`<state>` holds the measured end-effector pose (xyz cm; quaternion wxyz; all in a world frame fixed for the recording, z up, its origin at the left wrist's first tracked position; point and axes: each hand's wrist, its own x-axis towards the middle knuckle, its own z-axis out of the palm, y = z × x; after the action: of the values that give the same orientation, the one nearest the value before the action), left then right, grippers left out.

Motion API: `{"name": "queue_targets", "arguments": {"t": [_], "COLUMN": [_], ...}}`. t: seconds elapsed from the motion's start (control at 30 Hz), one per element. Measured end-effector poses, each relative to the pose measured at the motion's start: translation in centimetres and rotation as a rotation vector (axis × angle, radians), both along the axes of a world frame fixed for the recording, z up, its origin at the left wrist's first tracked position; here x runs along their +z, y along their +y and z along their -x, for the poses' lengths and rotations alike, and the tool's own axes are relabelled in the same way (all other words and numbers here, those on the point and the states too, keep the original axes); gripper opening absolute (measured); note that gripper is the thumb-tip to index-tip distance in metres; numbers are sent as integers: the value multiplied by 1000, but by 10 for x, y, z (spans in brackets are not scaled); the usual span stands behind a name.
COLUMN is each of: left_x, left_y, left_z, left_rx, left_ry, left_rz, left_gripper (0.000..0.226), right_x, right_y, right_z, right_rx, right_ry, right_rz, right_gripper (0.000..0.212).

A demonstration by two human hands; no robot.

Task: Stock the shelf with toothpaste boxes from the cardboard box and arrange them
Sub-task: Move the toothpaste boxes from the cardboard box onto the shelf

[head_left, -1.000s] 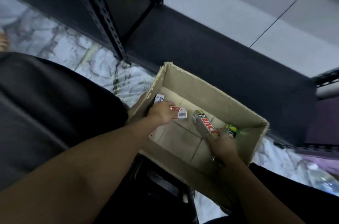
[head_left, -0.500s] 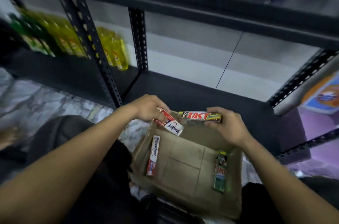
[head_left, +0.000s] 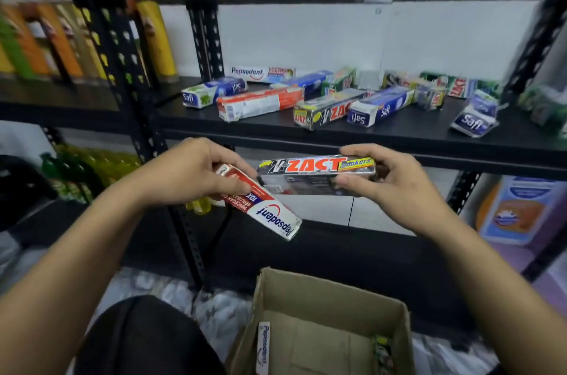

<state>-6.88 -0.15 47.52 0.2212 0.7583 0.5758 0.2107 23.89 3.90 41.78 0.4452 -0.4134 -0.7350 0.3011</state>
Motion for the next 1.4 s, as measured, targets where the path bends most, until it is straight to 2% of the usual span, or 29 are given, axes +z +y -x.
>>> {"name": "queue_targets", "arguments": {"t": [0.1,0.3,0.5,0.6,0.77,0.97,1.07,1.2,1.3,1.4], "left_x": [32,69,70,61,32,-5,-18,-17,-5,13], "left_y": [-11,-22,-6,17,81,128,137,146,153,172], "left_z": [3,15,20,13,-8,-36,-37,-23,-4,27], "left_rx": [22,119,294,408,434,332,228,158,221,385], "left_ry": [-20,-202,-391,-454,-619,-478,-257,-22,-45,-162], "left_rz": [-126,-372,-571,-697,-629,-501,-604,-730,-861,-958], "left_gripper": [23,25,25,22,24,19,24,40,46,38], "right_x": [28,69,93,102,106,109,109,112,112,120], "right_y": [2,14,34,43,69,93,107,124,143,161], "right_z": [2,-7,-25,-31,-34,-27,-21,-3,14,37], "right_rx": [2,-99,-240,-339,-410,-414,-414,-411,-395,-399], "right_ry": [54,141,238,223,224,208,189,105,44,-57], "right_rz": [-22,-142,-226,-254,-238,-209,-194,-179,-179,-196], "right_gripper": [44,38,35,37,39,45,56,42,50,39]}}
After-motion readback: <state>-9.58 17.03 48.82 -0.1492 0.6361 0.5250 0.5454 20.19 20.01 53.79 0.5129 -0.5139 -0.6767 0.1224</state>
